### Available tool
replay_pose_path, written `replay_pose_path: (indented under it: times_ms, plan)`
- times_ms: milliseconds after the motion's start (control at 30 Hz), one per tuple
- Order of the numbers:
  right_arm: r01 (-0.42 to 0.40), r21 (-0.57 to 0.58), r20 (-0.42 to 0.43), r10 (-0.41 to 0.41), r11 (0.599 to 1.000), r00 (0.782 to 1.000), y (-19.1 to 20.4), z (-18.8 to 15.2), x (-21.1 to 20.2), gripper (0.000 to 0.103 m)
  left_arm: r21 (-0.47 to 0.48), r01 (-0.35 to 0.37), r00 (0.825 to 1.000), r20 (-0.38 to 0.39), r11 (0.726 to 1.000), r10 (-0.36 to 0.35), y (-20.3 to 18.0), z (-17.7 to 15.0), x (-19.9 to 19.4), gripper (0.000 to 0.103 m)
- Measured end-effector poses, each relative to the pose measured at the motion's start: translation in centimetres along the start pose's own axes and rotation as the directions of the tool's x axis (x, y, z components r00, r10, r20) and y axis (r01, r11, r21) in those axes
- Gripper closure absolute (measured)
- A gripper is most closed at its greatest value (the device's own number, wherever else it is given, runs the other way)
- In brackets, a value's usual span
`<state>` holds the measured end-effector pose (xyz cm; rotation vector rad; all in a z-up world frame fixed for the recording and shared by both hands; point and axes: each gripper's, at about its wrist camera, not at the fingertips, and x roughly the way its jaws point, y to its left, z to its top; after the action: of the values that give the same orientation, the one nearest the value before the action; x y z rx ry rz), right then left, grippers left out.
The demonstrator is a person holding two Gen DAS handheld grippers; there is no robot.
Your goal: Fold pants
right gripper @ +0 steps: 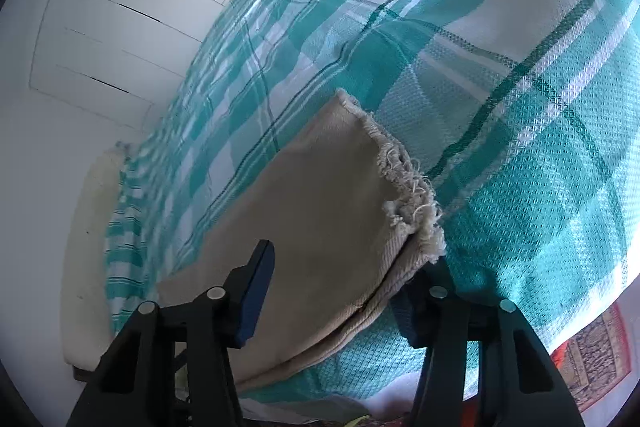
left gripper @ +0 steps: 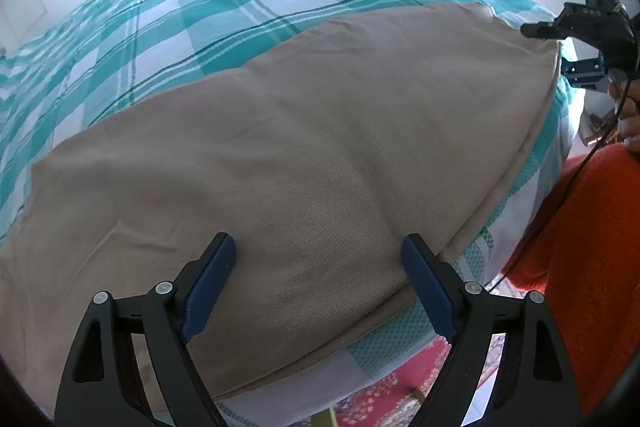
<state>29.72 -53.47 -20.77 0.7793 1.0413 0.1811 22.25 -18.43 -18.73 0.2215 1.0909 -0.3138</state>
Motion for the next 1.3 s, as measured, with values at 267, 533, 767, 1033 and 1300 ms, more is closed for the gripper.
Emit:
replay_pose_path:
  times_ms: [267,533,767,1033,1300]
  plan:
    - [0.066,0.036,-0.005,-0.066,0.997,0.998,-1.0,0.3,0.8,0.077,-0.001,-0.003,1.000,0.014,1.000,0.003,-0.1,-0.2,0.0,0.016]
    - [-0.015,0.010,0.075,0.014,1.000,0.997,0.7,-0.2,-1.5,0.095,-0.021,0.069,0.997,-0.027,0.997,-0.070,1.5,0.4,-2.0,0.015]
    - [-0.227,-0.248,0.106,0.259,0.942,0.960,13.6,-1.5,-7.9,0.095,-0.238,0.084,0.996,0.039,0.968,-0.077,11.1,-2.2,-7.0,0.014]
    - [-0.371,-0.503,-0.092,0.379,0.780,0.921,31.7,-7.3,-5.1,0.095,-0.507,0.037,0.993,0.115,0.861,0.026,22.4,-8.2,-11.9,0.014]
    - [-0.404,-0.627,-0.287,0.284,0.666,0.915,40.2,-19.9,8.4,0.087,-0.686,0.033,0.987,0.137,0.727,0.084,29.3,-15.1,-13.3,0.013]
